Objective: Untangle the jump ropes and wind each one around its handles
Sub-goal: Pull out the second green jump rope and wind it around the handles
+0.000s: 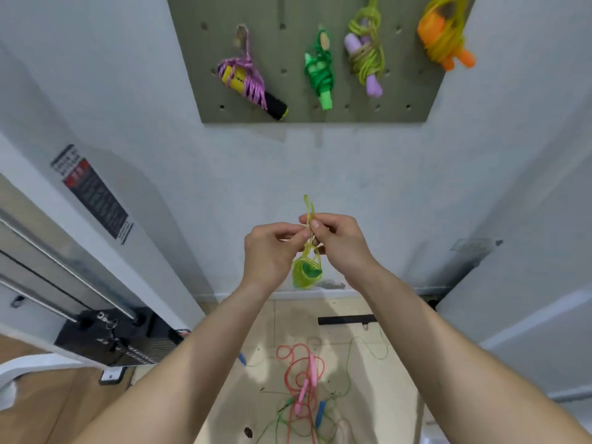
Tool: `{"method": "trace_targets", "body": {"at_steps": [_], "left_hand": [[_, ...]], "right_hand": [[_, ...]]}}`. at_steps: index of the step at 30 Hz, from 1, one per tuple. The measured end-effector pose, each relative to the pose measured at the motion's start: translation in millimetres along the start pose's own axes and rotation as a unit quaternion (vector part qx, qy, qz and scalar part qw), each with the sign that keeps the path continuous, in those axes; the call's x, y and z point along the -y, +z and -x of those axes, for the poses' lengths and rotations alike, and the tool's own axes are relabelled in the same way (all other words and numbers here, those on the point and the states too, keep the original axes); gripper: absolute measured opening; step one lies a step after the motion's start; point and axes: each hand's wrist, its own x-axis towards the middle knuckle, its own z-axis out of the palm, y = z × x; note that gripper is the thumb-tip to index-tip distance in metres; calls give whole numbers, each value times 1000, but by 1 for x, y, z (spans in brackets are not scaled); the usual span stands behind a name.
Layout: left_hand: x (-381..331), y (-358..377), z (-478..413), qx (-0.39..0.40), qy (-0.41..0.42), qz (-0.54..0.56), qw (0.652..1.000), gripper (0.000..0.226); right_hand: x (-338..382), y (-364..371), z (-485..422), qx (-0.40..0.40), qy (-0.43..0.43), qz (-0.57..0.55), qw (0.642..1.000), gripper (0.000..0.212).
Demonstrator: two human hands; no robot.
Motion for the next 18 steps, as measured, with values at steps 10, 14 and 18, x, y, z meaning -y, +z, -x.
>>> {"method": "trace_targets", "body": {"at_steps": [10,14,18], "left_hand": [[-151,-44,-14,-14,-88,120,989,2],[-183,-51,-30,-13,-90,151,984,11],[-206,-53,-48,-18,-57,145,988,12]], "right_hand": [[152,-28,2,-47,-38,19,998,23],[181,-43,-12,-60,-50,0,997,17],[210,-51,-35,-48,-68,-16,996,9]]}}
